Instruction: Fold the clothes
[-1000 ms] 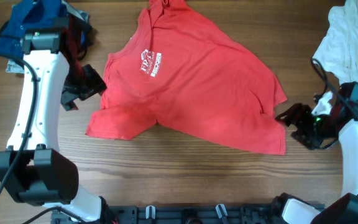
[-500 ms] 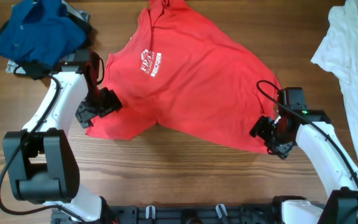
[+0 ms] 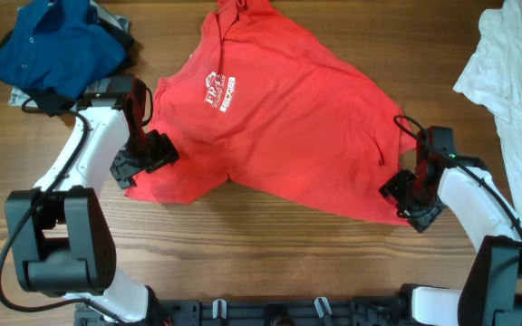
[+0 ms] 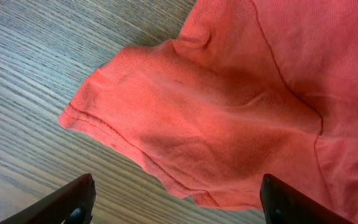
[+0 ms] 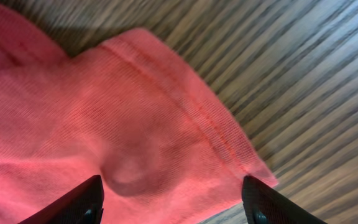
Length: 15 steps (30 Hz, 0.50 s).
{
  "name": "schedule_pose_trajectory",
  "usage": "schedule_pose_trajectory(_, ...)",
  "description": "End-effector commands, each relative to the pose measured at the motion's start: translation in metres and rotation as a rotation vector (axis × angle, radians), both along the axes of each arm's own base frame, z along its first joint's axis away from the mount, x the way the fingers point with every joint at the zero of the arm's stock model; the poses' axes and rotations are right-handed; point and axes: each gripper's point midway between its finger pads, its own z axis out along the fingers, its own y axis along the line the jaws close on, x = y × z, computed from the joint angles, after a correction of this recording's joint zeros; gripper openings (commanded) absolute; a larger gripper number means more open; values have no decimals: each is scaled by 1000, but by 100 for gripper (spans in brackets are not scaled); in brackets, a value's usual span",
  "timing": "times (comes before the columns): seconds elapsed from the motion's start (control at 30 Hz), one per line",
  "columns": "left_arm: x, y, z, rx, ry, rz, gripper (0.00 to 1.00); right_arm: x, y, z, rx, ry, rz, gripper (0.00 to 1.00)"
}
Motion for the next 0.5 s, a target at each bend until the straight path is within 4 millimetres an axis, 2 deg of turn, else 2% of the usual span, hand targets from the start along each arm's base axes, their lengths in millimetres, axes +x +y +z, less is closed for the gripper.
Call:
schedule_pose_trajectory(0.0,-4,-2,-6,-8,22,2,85,-8,5,-10,34,15,1,72)
schedule_pose_trajectory(0.13,-1,-2,-6,-7,10,2,84,-22,10,-30,52,14,-70,67)
schedule_pose_trajectory(0.23,1,-2,-6,-7,0,2,85,-24,13,-39,68,-7,-92,57)
schedule_pose_trajectory(0.3,3,-1,-7,-4,-10,1,69,-22,13,-39,68,-15,-91,50)
schedule_pose_trajectory(0.37,2,-1,-10,-4,-11,2,64,-22,13,-39,68,-16,-89,50)
schedule_pose_trajectory(0.4,1,-1,-13,-4,-8,2,64,-22,13,-39,68,-16,-88,50)
schedule_pose_trajectory(0.47,-6,-1,-25,-4,-1,2,73,-20,16,-39,85,-25,-77,50)
